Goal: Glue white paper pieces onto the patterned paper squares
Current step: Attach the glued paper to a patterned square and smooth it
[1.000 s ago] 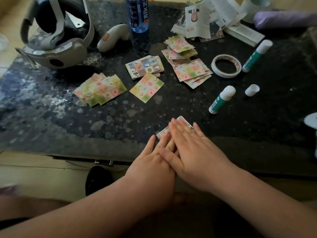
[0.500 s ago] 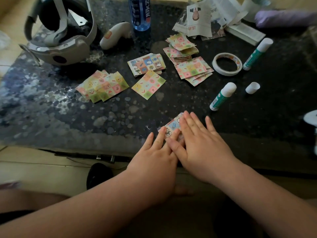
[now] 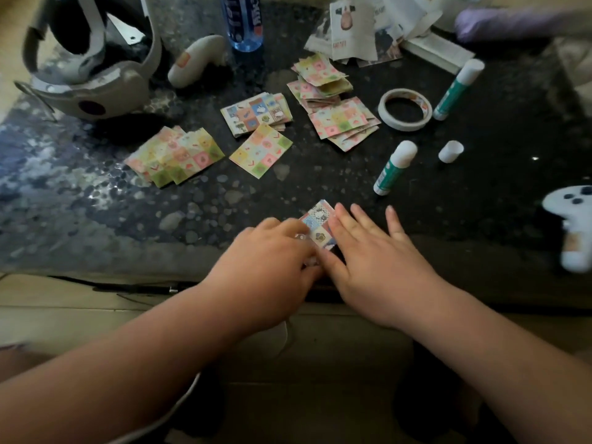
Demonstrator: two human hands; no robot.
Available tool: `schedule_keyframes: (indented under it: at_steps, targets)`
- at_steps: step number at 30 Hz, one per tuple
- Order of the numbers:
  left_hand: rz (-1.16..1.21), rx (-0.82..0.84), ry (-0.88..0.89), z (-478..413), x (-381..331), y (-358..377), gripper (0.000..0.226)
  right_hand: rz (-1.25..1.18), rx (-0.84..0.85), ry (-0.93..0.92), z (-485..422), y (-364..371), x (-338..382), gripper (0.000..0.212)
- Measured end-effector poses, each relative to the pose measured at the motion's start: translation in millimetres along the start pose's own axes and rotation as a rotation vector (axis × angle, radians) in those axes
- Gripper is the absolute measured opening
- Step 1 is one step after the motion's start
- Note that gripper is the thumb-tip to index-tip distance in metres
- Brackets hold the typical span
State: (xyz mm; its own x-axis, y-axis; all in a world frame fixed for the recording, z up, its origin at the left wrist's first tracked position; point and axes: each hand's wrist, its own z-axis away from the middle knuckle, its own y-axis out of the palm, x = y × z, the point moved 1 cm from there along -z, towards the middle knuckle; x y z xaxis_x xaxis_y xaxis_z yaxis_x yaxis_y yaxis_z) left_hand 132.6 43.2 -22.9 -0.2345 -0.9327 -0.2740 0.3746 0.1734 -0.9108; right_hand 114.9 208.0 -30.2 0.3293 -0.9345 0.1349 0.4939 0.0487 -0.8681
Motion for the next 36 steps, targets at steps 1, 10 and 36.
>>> schedule_keyframes:
  at_steps: [1, 10, 36]
  targets:
    - [0.057, -0.068, -0.058, -2.6, 1.9, -4.2, 0.039, -0.002, -0.001, 0.000, 4.1, 1.4, 1.2, 0.073]
    - [0.156, -0.107, -0.331, -24.0, 9.8, -2.8, 0.048, 0.002, 0.053, -0.001, 27.6, 7.6, 4.4, 0.084]
    - [0.009, -0.041, 0.011, -1.2, 14.4, 9.2, 0.066, 0.237, -0.040, 0.002, 26.9, 22.0, 3.4, 0.094]
